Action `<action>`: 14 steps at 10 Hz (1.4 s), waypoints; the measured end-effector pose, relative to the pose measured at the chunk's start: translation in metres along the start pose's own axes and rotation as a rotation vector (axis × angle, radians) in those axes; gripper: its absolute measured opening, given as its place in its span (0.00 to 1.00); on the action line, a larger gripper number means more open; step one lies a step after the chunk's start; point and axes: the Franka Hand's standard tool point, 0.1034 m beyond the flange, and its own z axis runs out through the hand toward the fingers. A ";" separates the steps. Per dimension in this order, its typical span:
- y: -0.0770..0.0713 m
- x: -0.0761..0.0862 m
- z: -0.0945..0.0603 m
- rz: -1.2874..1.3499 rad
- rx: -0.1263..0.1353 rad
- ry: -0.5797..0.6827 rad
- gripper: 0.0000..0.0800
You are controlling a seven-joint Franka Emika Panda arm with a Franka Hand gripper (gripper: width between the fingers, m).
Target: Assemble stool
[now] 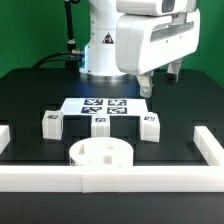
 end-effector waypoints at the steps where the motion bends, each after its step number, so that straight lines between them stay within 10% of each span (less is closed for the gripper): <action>1: 0.000 0.000 0.000 0.000 0.000 0.000 0.81; 6: 0.008 -0.010 0.003 -0.038 -0.003 -0.003 0.81; 14: 0.049 -0.044 0.068 -0.072 0.018 -0.019 0.81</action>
Offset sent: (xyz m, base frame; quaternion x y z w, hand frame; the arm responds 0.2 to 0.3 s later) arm 0.0000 0.0000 0.0000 0.0000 0.0000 0.0000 1.0000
